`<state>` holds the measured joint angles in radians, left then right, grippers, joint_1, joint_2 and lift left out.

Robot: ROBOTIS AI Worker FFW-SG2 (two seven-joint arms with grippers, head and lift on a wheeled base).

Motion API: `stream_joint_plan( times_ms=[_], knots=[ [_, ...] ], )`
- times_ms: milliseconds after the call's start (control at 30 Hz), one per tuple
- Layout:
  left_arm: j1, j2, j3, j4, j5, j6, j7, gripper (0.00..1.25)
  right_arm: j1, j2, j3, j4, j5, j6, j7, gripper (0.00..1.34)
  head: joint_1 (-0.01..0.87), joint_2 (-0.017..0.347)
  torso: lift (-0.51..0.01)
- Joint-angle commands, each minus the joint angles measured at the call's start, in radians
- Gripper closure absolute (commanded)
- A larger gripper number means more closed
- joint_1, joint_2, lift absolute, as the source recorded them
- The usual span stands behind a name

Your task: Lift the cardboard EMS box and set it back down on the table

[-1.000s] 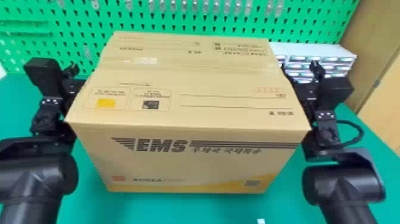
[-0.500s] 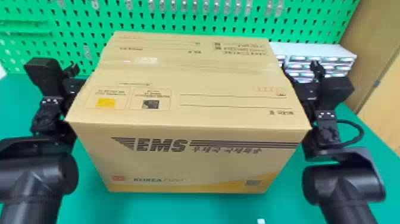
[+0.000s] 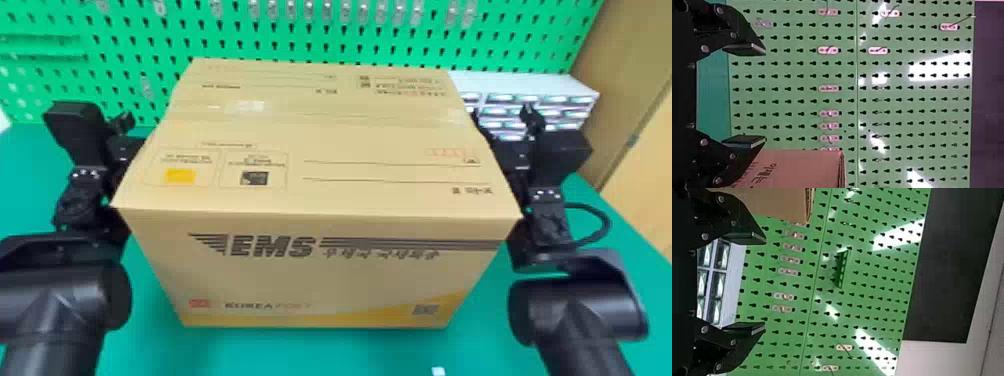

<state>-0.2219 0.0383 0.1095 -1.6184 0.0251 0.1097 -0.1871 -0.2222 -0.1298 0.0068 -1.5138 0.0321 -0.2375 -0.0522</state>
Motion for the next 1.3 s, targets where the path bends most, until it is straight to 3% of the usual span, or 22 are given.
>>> stream_joint_plan(
  times_ms=[0, 333, 1267],
  knots=[
    [0.006, 0.000, 0.001, 0.000, -0.004, 0.005, 0.000, 0.46, 0.006, -0.001, -0.005, 0.000, 0.005, 0.012, 0.000, 0.49, 0.678, -0.014, -0.093],
    [0.041, 0.000, 0.006, 0.012, -0.007, 0.010, 0.000, 0.46, 0.029, 0.006, -0.041, 0.027, 0.043, 0.024, 0.000, 0.49, 0.678, -0.014, -0.093],
    [0.093, 0.000, 0.024, 0.075, -0.008, 0.025, 0.000, 0.46, 0.083, 0.016, -0.044, 0.102, 0.037, 0.053, 0.000, 0.49, 0.678, -0.014, -0.093]
  ],
)
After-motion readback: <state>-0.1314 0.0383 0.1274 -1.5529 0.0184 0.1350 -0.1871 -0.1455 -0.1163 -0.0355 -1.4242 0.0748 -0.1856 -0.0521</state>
